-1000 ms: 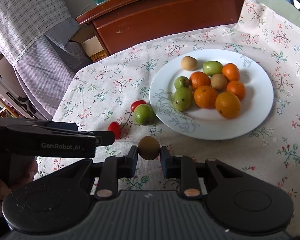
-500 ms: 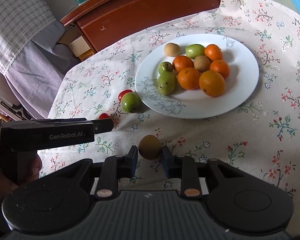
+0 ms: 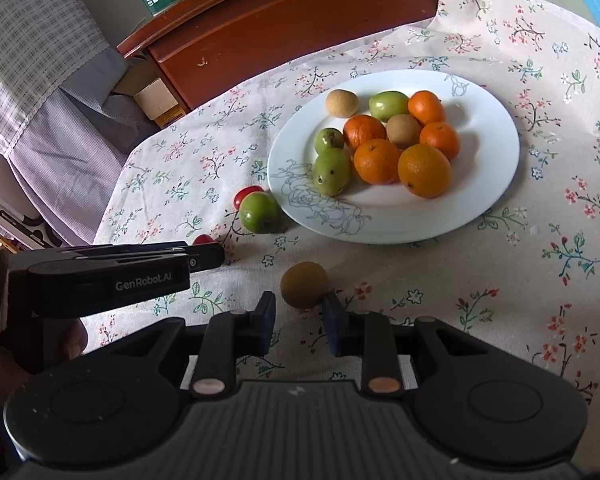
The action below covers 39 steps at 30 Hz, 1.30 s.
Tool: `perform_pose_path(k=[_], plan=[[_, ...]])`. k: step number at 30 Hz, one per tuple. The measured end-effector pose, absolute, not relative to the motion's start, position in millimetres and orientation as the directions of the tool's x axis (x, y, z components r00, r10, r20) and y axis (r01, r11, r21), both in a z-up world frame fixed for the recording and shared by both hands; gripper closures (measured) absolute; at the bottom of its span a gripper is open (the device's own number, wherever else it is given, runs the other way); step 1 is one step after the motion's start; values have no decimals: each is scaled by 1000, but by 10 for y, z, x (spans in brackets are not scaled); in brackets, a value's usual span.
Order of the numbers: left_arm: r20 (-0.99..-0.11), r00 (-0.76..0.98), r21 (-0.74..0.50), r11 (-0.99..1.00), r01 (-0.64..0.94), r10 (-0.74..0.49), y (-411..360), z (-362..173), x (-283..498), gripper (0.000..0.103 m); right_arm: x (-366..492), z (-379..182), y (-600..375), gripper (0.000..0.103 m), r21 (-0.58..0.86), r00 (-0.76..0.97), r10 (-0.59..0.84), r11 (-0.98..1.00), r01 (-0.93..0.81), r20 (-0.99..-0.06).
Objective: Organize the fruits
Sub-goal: 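Grasp a brown round fruit with the right tool and lift it, then grasp a red cherry tomato with the left tool while the right tool holds the brown fruit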
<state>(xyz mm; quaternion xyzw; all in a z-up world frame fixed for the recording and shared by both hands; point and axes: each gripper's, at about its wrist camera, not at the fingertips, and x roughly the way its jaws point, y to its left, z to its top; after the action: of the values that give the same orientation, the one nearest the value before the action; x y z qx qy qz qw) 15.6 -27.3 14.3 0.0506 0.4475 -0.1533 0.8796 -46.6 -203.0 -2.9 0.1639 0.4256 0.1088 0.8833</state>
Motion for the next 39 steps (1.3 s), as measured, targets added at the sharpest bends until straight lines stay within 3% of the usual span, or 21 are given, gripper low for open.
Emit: perform_pose_path(k=[21, 24, 26, 39], plan=[[-804, 557, -34, 951, 308, -208, -305, 147, 131, 80, -433, -23, -2030, 66, 362, 645, 291, 932, -25, -707], [-803, 556, -37, 949, 313, -214, -314, 148, 125, 80, -416, -37, -2007, 68, 344, 652, 286, 938, -42, -702], [-802, 556, -39, 948, 316, -218, -325, 151, 120, 84, -413, -41, -1978, 76, 327, 652, 286, 943, -62, -702], [-758, 584, -109, 939, 325, -290, -404, 367, 183, 84, -409, 238, -2183, 76, 375, 711, 295, 926, -48, -638]])
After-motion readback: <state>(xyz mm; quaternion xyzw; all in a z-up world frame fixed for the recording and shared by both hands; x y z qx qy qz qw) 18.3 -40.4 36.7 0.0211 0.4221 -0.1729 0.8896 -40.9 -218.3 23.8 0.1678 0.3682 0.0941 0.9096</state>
